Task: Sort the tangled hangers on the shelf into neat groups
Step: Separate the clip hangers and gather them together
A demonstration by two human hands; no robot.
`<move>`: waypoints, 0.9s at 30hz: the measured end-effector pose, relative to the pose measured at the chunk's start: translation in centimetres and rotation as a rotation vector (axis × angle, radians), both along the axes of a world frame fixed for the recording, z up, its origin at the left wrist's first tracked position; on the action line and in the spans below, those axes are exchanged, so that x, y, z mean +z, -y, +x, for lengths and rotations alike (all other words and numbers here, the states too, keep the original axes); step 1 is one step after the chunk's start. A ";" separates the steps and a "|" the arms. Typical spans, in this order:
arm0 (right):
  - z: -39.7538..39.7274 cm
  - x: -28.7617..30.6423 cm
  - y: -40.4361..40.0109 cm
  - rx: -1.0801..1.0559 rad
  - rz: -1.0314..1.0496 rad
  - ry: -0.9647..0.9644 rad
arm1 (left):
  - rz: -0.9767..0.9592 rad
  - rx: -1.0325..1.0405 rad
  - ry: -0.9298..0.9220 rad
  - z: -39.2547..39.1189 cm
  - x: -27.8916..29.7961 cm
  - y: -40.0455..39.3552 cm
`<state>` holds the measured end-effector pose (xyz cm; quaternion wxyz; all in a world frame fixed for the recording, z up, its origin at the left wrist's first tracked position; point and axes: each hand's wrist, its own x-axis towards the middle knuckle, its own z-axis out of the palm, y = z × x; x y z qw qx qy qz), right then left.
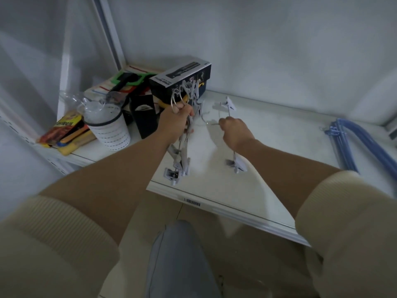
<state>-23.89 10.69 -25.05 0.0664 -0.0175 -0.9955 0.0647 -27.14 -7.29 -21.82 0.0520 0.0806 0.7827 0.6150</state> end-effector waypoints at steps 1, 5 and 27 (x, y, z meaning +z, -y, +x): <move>0.2 0.4 -0.4 -0.030 -0.026 -0.029 | -0.004 0.001 -0.003 0.2 0.3 -0.4; 1.2 2.4 -1.9 -0.145 -0.204 -0.152 | 0.002 -0.009 -0.017 1.2 1.0 -2.4; 8.2 6.8 -6.2 -0.290 -0.606 -0.381 | 0.261 -0.245 0.137 7.7 4.3 -15.8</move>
